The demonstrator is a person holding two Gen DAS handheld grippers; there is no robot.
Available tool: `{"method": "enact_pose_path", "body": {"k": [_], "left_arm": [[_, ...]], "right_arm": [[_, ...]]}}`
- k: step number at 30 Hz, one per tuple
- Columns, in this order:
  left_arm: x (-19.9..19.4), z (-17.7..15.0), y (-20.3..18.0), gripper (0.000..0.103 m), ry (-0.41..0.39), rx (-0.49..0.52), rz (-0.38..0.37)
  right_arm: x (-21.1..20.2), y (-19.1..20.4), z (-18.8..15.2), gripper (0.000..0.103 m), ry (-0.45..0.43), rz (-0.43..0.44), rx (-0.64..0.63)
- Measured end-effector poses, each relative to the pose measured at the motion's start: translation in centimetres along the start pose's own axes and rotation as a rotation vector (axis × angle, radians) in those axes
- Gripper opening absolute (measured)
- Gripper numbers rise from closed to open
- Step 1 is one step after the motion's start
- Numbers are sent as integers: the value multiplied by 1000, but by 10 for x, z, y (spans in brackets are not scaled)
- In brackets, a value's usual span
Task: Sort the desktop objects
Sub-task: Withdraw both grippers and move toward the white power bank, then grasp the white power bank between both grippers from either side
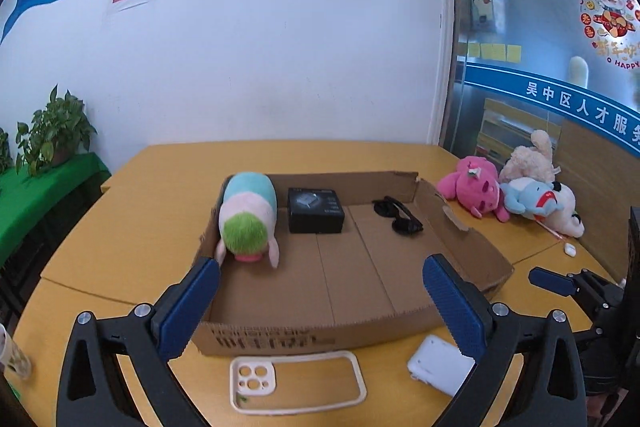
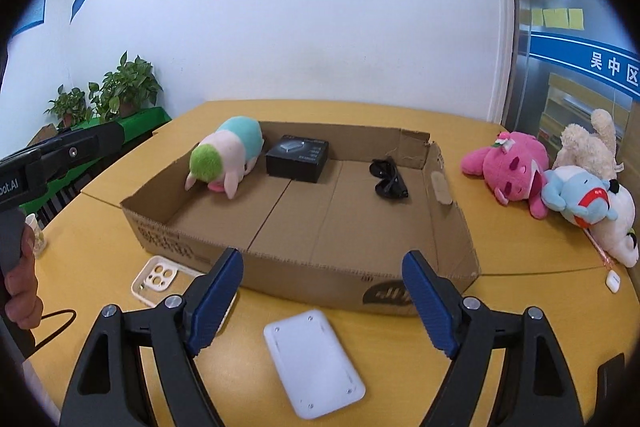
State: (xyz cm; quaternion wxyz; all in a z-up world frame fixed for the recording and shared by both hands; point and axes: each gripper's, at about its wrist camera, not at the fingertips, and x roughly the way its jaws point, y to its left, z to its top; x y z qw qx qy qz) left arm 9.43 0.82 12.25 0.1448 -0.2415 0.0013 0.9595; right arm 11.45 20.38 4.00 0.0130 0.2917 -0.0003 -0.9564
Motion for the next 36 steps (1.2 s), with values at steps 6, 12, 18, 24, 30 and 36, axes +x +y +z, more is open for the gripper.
{"method": "enact_pose_path", "body": {"k": [6, 12, 18, 24, 30, 36], "left_arm": [[5, -18, 0, 103, 48, -13, -20], [24, -28, -8, 103, 115, -44, -87], [62, -52, -19, 102, 251, -31, -215], [94, -65, -38, 102, 337, 1, -316], [124, -76, -60, 101, 424, 33, -412], [148, -93, -78, 95, 531, 45, -465]], "right_arm": [[-4, 6, -14, 82, 8, 1, -12], [4, 4, -26, 82, 52, 16, -3], [33, 0, -62, 82, 203, 14, -25], [53, -19, -98, 82, 323, 24, 33], [67, -23, -110, 81, 375, 77, 32], [63, -21, -111, 67, 360, 130, -49]]}}
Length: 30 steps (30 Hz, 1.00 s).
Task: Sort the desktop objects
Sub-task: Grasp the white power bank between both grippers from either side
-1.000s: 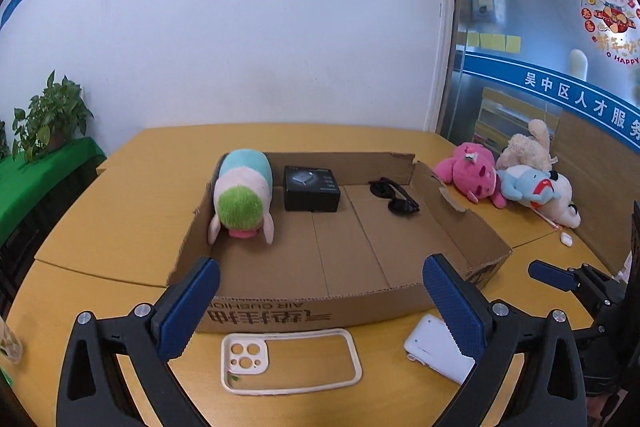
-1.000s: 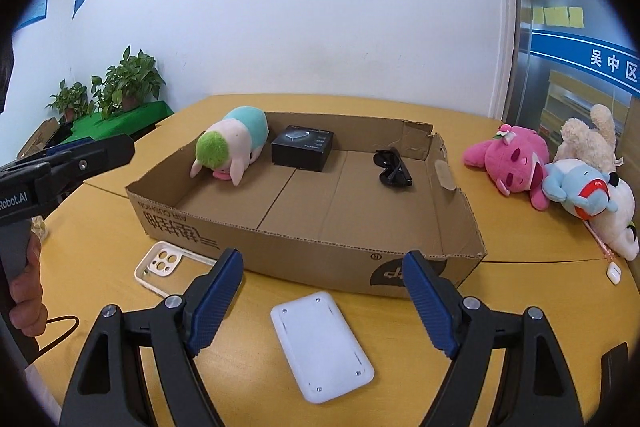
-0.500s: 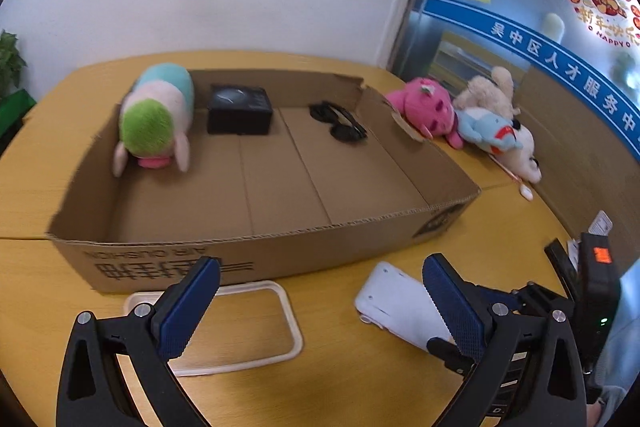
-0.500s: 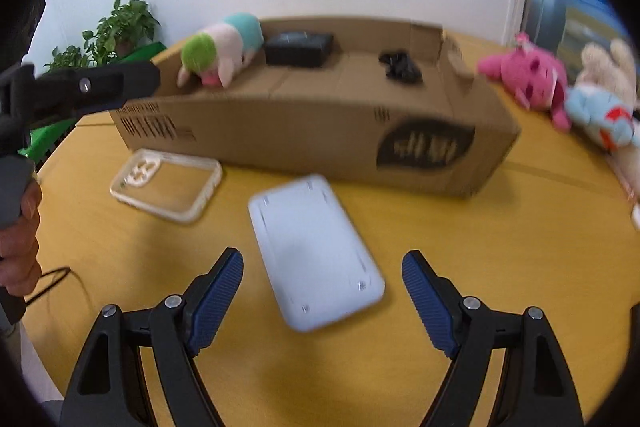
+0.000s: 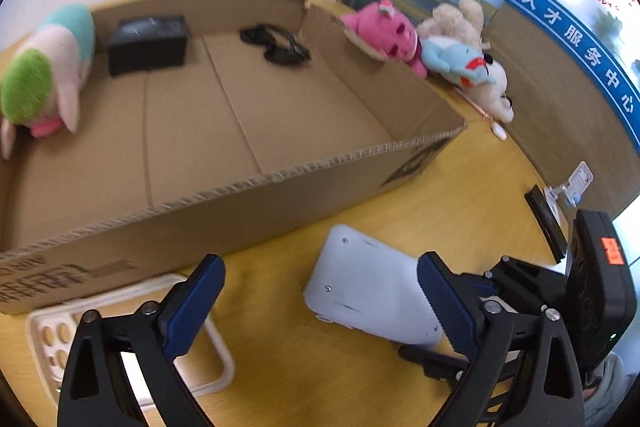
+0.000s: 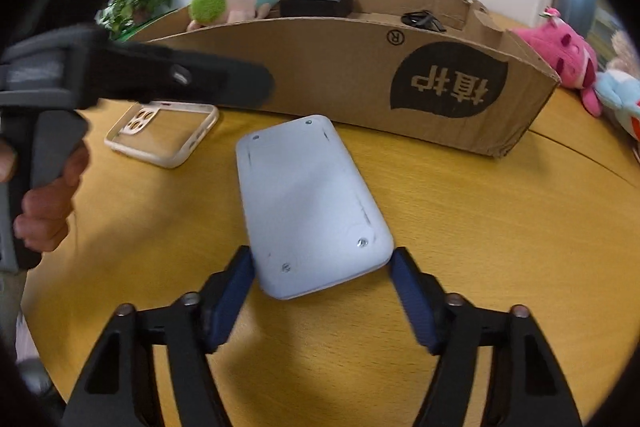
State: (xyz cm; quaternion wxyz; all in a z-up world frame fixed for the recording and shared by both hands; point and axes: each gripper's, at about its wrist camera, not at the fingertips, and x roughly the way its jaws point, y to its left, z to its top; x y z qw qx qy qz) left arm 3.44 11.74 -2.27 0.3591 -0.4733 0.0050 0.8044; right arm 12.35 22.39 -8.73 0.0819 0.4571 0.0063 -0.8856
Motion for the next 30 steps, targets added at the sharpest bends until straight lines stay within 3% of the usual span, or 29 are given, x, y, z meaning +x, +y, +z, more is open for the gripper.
{"method": "enact_pose_path", "body": {"k": [3, 4, 5, 7, 10, 14, 18, 21, 25, 28, 30], "left_arm": [[11, -3, -8, 85, 42, 26, -47], [16, -4, -11, 76, 65, 37, -55], [22, -5, -14, 68, 94, 40, -67], [34, -10, -19, 60, 154, 36, -106], [33, -10, -25, 60, 155, 54, -126], [35, -4, -14, 60, 149, -11, -151], [39, 1, -8, 60, 138, -43, -148], [39, -1, -17, 57, 139, 14, -73], [29, -13, -17, 56, 160, 8, -70], [19, -24, -13, 54, 179, -42, -78], [15, -26, -5, 56, 173, -96, -77]], "right_arm": [[-4, -8, -3, 55, -7, 10, -10], [-5, -12, -3, 51, -8, 7, -8], [-6, -18, -3, 51, -7, 5, -1], [-8, -30, -4, 52, -8, 2, 27], [-12, -44, -5, 53, -7, 29, 77], [-9, -40, -2, 68, -2, 62, 45], [-1, -27, 7, 68, -21, 84, 17], [4, -22, 13, 68, -19, 55, -1], [-2, -18, 6, 68, -2, 93, -39], [-12, -8, -9, 68, 5, 136, -90], [-14, -3, -13, 68, 3, 98, -119]]}}
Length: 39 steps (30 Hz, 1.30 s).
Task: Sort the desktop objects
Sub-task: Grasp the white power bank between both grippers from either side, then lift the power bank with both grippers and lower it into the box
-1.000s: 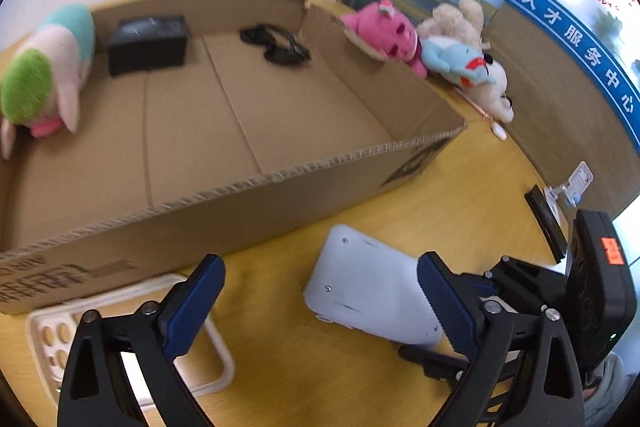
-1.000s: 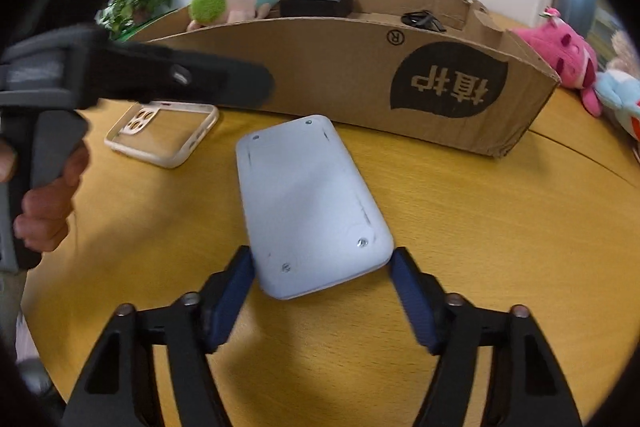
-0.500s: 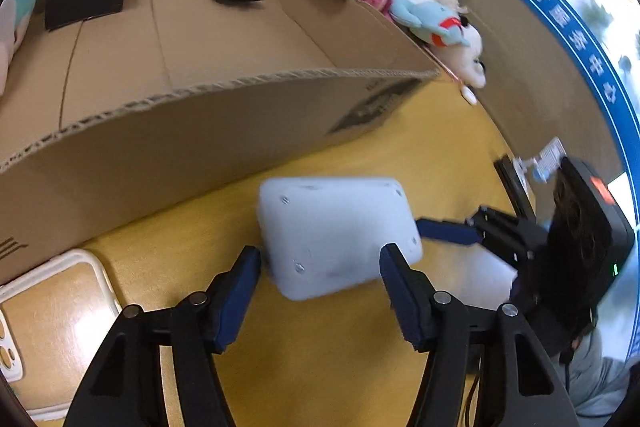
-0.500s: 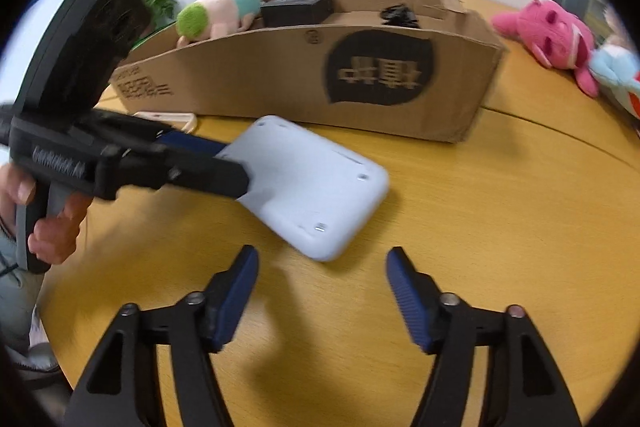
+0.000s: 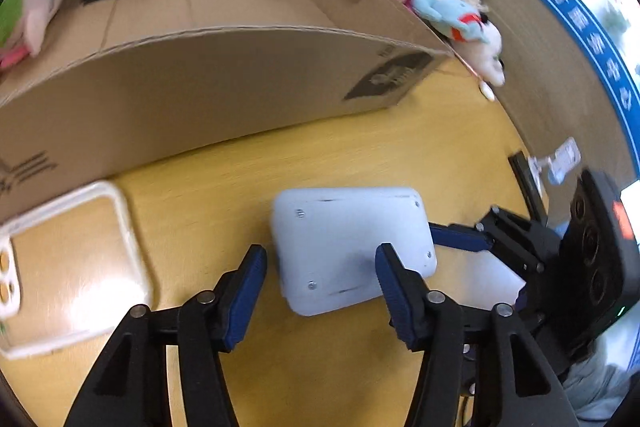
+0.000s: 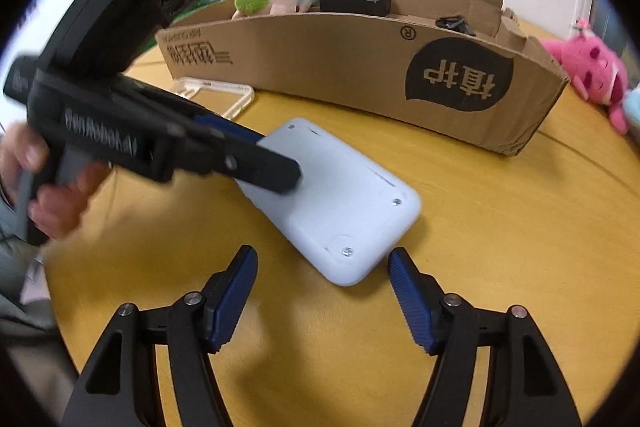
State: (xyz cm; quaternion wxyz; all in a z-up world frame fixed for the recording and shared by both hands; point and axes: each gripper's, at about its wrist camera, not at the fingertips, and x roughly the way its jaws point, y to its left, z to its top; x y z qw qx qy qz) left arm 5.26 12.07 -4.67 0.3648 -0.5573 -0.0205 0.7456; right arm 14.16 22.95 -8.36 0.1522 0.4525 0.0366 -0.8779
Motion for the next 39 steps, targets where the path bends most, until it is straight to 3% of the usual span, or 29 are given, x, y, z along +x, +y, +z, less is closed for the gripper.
{"method": "enact_pose_path", "body": {"k": [4, 6, 10, 17, 23, 30, 34, 39], "left_arm": [[1, 4, 3, 53, -14, -21, -30], [3, 4, -1, 49, -21, -3, 17], [-6, 0, 8, 45, -35, -47, 11], [-64, 4, 7, 45, -176, -49, 52], [-135, 35, 15, 45, -319, -31, 101], [-188, 84, 43, 45, -412, -32, 147], [-195, 120, 63, 45, -416, -39, 158], [-176, 168, 95, 45, -362, -61, 169]], "right_arm": [[7, 1, 7, 69, -7, -23, 2], [13, 4, 12, 67, -12, -62, -15], [11, 10, 11, 61, -34, -77, -8], [-14, 39, 29, 58, -130, -105, -64], [-39, 58, 89, 58, -245, -103, -132], [-42, 69, 170, 58, -304, -68, -206], [-34, 60, 209, 58, -287, -45, -220], [-4, 35, 251, 58, -191, -19, -225]]}}
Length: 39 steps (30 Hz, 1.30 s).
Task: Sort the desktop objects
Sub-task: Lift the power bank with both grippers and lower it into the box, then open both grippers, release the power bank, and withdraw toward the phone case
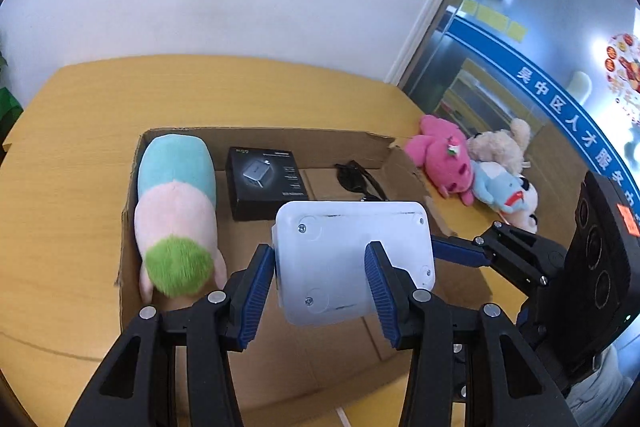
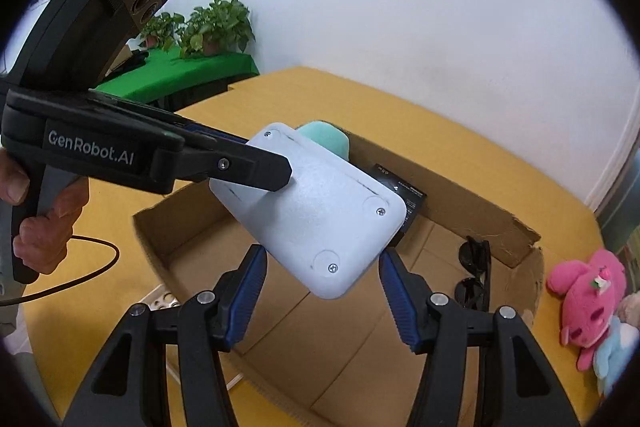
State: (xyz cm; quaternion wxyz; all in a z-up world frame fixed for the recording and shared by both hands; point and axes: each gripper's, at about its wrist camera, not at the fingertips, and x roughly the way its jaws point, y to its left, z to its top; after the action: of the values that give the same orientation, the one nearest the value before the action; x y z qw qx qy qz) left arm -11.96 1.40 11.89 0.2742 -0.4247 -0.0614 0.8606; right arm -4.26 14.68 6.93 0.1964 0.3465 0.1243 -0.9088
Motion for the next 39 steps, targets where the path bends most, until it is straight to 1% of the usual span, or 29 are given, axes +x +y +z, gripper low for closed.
{"method": "enact_pose_path", "body": {"k": [3, 5, 8, 11, 14, 16, 19, 24, 27, 30, 32, 34, 36, 37, 39], "left_arm": [[34, 15, 14, 45, 58, -10, 19], [62, 20, 22, 45, 120, -21, 35], [106, 20, 33, 44, 228, -50, 31], [140, 13, 39, 44, 298, -79, 21], [161, 9, 39, 43, 334, -67, 71], [166, 10, 36, 42, 334, -53, 105], [171, 14, 36, 42, 345, -60, 130], [181, 18, 38, 39, 364, -52, 182], [183, 20, 42, 39, 375, -67, 194], [183, 21, 43, 39, 386, -62, 210], [182, 20, 44, 39, 390, -77, 208], [179, 20, 44, 39, 393, -88, 205], [169, 21, 40, 39, 374, -86, 208], [159, 21, 37, 39, 354, -75, 225], [130, 21, 26, 41, 281, -34, 261]], "right_arm": [[37, -27, 10, 58, 71, 48, 24], [61, -44, 11, 58, 116, 79, 52], [92, -67, 13, 58, 179, 119, 97], [116, -81, 5, 58, 241, 169, 132], [145, -85, -11, 58, 320, 183, 152], [159, -92, -20, 58, 345, 198, 194], [166, -102, -27, 58, 344, 245, 266], [182, -108, -33, 58, 389, 273, 317], [186, -112, -34, 58, 379, 295, 361], [187, -116, -34, 58, 371, 300, 394], [188, -115, -33, 61, 365, 292, 397], [185, -112, -32, 61, 365, 269, 392], [181, -110, -32, 62, 359, 245, 382], [175, -111, -32, 64, 349, 235, 383], [158, -113, -32, 66, 325, 204, 392]]}}
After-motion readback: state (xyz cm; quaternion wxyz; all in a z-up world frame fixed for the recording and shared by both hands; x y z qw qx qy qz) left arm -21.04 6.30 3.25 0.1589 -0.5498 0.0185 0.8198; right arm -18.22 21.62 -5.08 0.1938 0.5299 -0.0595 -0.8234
